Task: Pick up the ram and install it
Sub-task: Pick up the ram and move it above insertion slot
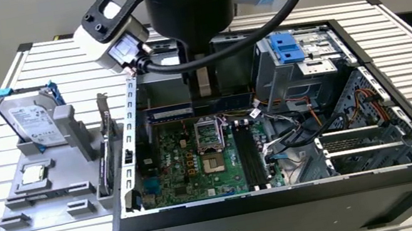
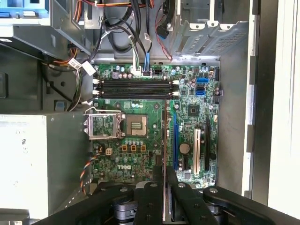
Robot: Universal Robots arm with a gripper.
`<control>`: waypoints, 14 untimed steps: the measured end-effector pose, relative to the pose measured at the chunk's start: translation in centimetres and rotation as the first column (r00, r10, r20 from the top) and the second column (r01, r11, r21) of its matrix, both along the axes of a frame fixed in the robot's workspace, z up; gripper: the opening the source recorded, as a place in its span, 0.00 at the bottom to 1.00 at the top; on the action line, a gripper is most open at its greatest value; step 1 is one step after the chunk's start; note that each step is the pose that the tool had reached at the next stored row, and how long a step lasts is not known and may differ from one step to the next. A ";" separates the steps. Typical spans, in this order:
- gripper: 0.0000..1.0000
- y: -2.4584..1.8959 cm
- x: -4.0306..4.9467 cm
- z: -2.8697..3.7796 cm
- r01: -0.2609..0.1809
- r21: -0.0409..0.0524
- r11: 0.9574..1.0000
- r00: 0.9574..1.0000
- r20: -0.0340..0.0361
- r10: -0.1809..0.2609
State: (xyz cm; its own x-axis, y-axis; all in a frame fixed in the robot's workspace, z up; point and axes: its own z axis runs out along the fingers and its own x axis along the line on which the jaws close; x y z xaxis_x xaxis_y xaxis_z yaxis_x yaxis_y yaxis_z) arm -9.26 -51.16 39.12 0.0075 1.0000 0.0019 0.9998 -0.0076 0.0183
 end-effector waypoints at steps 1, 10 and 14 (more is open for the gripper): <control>0.00 0.00 0.07 0.00 0.000 0.000 1.000 1.000 0.000 0.000; 0.00 0.00 0.59 0.00 0.000 0.000 1.000 1.000 0.000 0.000; 0.00 0.00 0.73 0.00 0.000 0.000 1.000 1.000 0.000 0.000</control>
State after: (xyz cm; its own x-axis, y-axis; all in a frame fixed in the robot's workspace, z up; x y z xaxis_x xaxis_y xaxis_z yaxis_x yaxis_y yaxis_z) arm -8.53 -51.16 39.12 0.0075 1.0000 0.0019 0.9998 -0.0076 0.0183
